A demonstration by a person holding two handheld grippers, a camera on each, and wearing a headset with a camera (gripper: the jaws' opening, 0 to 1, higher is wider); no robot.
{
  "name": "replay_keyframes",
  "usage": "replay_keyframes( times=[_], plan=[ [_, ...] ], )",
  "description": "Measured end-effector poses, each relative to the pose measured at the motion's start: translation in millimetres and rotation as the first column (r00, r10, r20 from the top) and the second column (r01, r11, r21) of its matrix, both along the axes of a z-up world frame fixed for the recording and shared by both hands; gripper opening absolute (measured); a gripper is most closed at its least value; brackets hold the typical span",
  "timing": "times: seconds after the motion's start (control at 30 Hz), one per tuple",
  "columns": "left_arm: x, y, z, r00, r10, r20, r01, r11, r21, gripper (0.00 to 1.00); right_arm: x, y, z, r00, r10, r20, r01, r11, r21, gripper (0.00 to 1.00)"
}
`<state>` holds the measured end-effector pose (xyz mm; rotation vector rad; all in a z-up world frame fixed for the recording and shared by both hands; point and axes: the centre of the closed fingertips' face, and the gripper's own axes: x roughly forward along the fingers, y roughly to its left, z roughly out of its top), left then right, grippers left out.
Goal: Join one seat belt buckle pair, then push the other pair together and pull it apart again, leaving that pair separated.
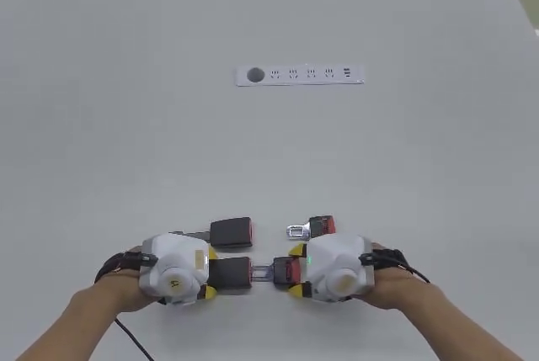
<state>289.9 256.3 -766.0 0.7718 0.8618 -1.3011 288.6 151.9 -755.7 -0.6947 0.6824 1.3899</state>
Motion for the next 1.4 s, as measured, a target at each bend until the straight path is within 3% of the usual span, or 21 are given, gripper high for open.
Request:
replay_keyframes(
  times=[0.3,0.67,0.87,1.4],
  plan=[
    [0.3,0.6,-1.0,1.0,0.002,-0.001,-0.002,1.0,-0.001,0.3,-1.7,11.4,-0.8,1.0,-0.003,0.004,0.003,1.0,0.01,0.29],
    [1.5,1.0,-3.4,1.0,0.009,-0.002,-0.009,1.0,-0.001,0.3,0.7,9.0,-2.4,1.0,0.0,0.017,-0.001,1.0,0.031,0.28],
    [0.8,0.4,-3.3,1.0,0.003,-0.003,-0.003,1.0,0.006,0.3,-0.2,10.6,2.0,1.0,-0.003,0.009,0.003,0.999,0.05,0.27],
    [1.8,-0.6,-3.2,1.0,0.013,0.004,-0.013,1.0,-0.002,0.28,-0.1,16.4,-2.4,0.999,-0.046,-0.008,0.046,0.997,0.056,0.25]
  ],
)
